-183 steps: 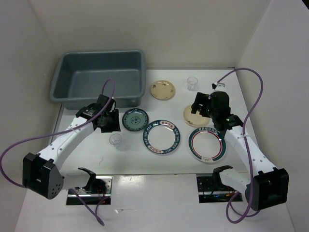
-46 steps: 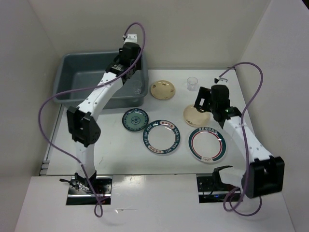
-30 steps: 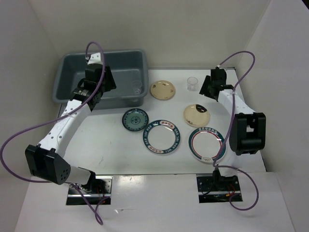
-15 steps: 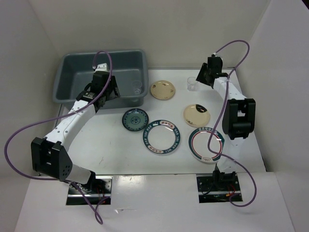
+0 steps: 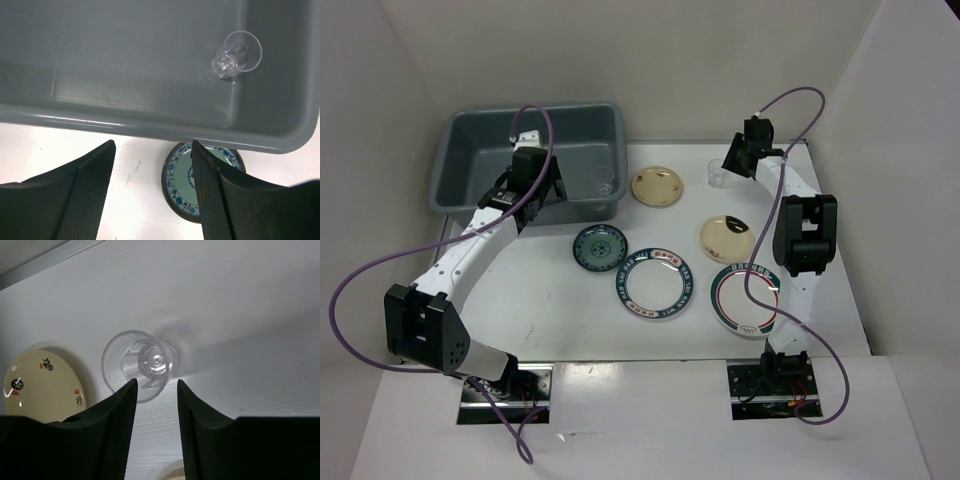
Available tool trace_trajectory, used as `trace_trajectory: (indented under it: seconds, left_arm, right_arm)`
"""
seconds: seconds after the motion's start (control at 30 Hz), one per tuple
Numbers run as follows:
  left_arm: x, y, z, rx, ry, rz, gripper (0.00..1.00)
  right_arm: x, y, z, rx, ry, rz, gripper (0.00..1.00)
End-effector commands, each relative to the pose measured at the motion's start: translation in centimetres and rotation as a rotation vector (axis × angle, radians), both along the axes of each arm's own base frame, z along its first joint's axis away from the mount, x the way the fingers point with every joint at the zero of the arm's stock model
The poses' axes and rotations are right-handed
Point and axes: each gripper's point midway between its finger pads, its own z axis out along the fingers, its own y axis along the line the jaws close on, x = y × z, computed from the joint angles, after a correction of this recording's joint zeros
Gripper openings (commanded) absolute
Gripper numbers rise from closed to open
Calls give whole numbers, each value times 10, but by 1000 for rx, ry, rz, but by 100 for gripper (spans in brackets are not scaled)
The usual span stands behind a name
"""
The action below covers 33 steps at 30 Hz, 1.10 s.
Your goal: Place the mixed dishes into the plastic bin
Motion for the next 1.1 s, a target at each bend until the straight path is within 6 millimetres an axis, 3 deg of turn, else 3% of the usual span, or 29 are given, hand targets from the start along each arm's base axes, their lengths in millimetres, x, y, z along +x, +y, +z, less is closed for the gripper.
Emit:
trace_trajectory:
  seconds: [0.0, 0.2, 0.43, 0.53, 0.63, 0.7, 0.77, 0.8, 0.83, 0.9, 0.93, 1.0, 1.07]
  left_arm:
    - [4, 6, 13, 24, -48, 14, 70]
    - [2, 8, 13, 36, -48, 17, 70]
    - [1, 11, 9, 53, -39, 20, 70]
    - [0, 11, 13, 50, -48, 20, 70]
    - [-2, 13, 9, 58, -41, 28, 70]
    - [-2, 13, 9, 58, -41, 28, 70]
    - [-3, 13, 13, 55, -49, 28, 70]
    - [-4, 14, 9, 58, -41, 28, 70]
    - [-4, 14, 9, 58, -41, 28, 70]
    - [-4, 13, 9, 50, -42, 33, 70]
    - [-5, 14, 4, 53, -32, 32, 70]
    - [-4, 11, 6, 38, -41, 30, 70]
    - [-5, 12, 2, 40, -32, 30, 70]
  right_arm:
    - [19, -2, 18, 9, -56, -10, 42]
    - [25, -6, 4, -7, -35, -29, 39]
    - [19, -9, -8, -49, 9, -38, 29]
    - [16, -9, -14, -58, 21, -30, 19]
    - [14, -9, -13, -58, 23, -30, 1]
    - [13, 2, 2, -71, -3, 1, 1]
    - [11, 12, 41, -105, -72, 40, 1]
    - [13, 32, 66, -123, -120, 77, 1]
    - [9, 42, 79, -149, -127, 94, 1]
    - [8, 60, 130, -218, -214, 121, 1]
    - [4, 84, 141, -232, -235, 162, 1]
    - [-1, 105, 178, -238, -295, 204, 1]
    - [-8, 131, 190, -219, -308, 262, 1]
